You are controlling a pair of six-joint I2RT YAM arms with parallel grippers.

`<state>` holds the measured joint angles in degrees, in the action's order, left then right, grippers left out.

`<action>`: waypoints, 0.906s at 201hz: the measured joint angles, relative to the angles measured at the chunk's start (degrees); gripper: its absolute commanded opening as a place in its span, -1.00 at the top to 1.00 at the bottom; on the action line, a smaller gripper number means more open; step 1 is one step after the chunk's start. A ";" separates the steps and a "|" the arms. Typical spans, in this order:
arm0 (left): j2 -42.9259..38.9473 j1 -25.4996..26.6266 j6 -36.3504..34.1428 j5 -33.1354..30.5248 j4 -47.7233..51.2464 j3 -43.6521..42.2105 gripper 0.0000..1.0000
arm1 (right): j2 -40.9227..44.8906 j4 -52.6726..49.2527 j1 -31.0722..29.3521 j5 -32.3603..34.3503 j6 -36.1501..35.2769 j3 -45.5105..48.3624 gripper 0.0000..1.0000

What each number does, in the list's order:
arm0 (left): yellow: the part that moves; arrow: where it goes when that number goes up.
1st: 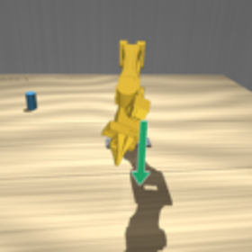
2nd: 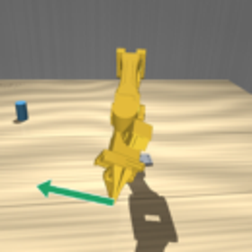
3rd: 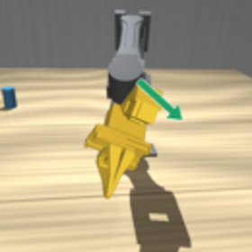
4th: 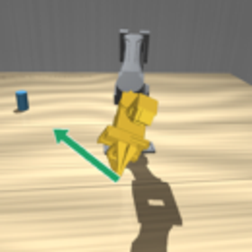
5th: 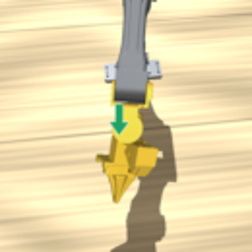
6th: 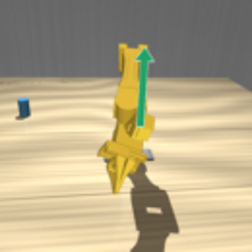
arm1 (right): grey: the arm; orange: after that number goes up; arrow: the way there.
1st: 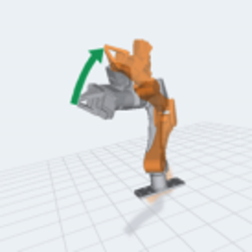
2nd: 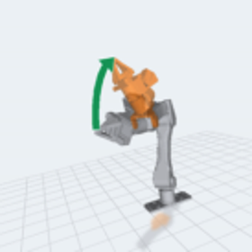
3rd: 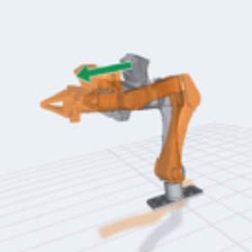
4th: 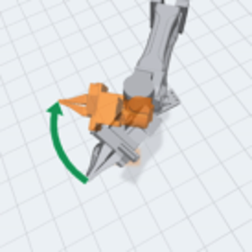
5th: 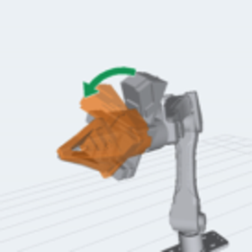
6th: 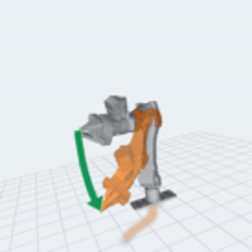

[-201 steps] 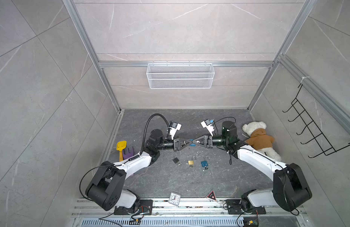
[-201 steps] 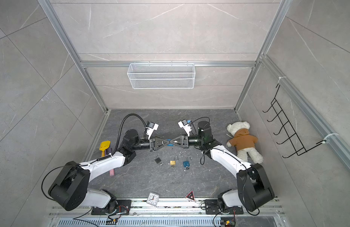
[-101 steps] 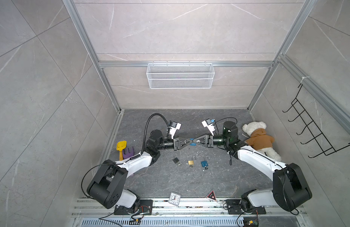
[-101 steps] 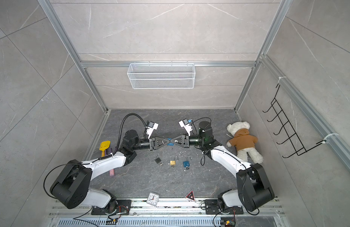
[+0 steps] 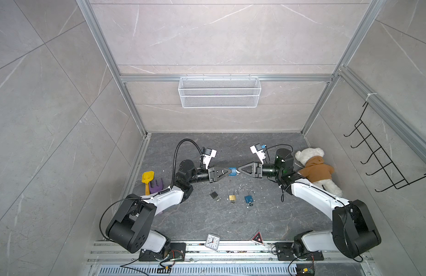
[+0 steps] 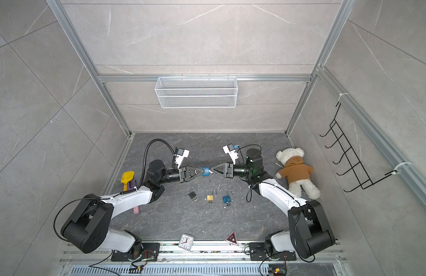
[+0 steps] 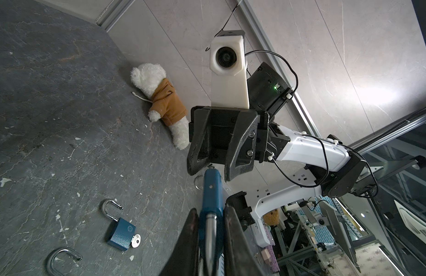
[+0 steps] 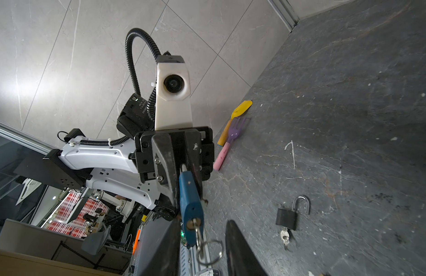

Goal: Lock with the key

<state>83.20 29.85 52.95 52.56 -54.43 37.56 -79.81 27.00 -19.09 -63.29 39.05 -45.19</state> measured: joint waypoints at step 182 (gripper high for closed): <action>0.92 0.00 0.63 -0.02 0.35 0.02 1.00 | -0.61 0.31 0.00 -2.58 1.73 0.70 0.57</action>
<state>84.12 29.85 53.58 52.53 -54.08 37.58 -80.42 27.31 -19.09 -65.87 40.77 -44.49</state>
